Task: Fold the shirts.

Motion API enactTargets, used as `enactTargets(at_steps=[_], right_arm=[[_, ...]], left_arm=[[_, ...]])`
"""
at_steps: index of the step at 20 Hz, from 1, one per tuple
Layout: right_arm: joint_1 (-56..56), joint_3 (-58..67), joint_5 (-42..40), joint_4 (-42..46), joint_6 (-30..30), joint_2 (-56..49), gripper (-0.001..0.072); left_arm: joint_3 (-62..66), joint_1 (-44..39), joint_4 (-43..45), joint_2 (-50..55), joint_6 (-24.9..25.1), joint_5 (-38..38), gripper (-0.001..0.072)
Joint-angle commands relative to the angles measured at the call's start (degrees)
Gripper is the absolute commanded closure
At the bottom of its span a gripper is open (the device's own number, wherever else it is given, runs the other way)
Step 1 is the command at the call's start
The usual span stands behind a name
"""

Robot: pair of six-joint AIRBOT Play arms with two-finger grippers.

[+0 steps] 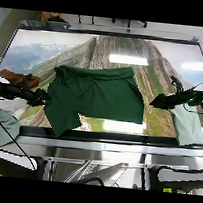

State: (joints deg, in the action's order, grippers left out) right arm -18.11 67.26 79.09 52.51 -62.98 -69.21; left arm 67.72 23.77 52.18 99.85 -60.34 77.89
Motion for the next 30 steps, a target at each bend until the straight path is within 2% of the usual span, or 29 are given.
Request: enactTargets(at_steps=[1,2,3,11,12,13,14,16,19,22,24,26,28,30], right_arm=[[0.0,-1.9,-0.9,0.0,-4.4,-1.7,0.0254],[0.0,-2.6,-1.2,0.0,-4.4,-2.4,0.0254],[0.0,-3.6,-1.3,-0.1,-4.3,-3.1,0.0254],[6.6,-9.1,-5.6,-1.4,-3.9,-8.7,0.0256],[7.8,-9.1,-5.6,-2.0,-3.7,-9.0,0.0274],[8.9,-9.1,-5.6,-4.4,-2.1,-9.1,0.0464],[9.4,-9.0,-5.2,-7.8,-0.3,-8.7,0.0586],[9.6,-7.0,-3.5,-15.0,3.1,-6.2,0.0683],[9.5,3.2,-2.3,-17.7,4.3,3.1,0.0683],[7.6,22.1,-4.6,-18.2,4.5,13.5,0.0684],[5.7,34.3,-9.0,-18.1,4.6,19.3,0.0683],[3.4,43.1,-13.9,-16.8,4.7,24.6,0.0683],[1.7,48.2,-18.7,-14.0,4.7,29.5,0.0683],[1.5,48.9,-22.6,-10.4,4.7,33.4,0.0683]], left_arm=[[1.2,-2.6,-1.2,3.2,1.5,2.6,0.0343],[2.4,-3.3,-1.2,4.2,2.1,4.7,0.0547],[3.6,-3.7,-1.2,5.0,2.1,6.4,0.0685],[6.1,-3.5,-0.8,3.5,1.3,7.5,0.0685],[6.1,-3.5,-1.0,3.1,1.3,7.5,0.0685],[6.1,-3.5,-1.7,2.7,1.1,7.5,0.0685],[6.1,-3.5,-3.1,1.9,0.9,7.7,0.0685],[6.2,-3.5,-7.1,-1.8,0.9,8.0,0.0687],[9.7,-3.5,-14.1,-11.9,0.9,10.6,0.0687],[21.1,-3.4,-25.2,-24.9,0.9,13.6,0.0687],[30.7,-2.0,-34.0,-34.1,0.6,9.7,0.0687],[38.7,1.6,-39.8,-42.3,-1.2,2.1,0.0687],[45.1,7.4,-40.6,-50.2,-3.4,-6.1,0.0686],[49.0,14.5,-38.0,-55.5,-5.7,-8.8,0.0686]])
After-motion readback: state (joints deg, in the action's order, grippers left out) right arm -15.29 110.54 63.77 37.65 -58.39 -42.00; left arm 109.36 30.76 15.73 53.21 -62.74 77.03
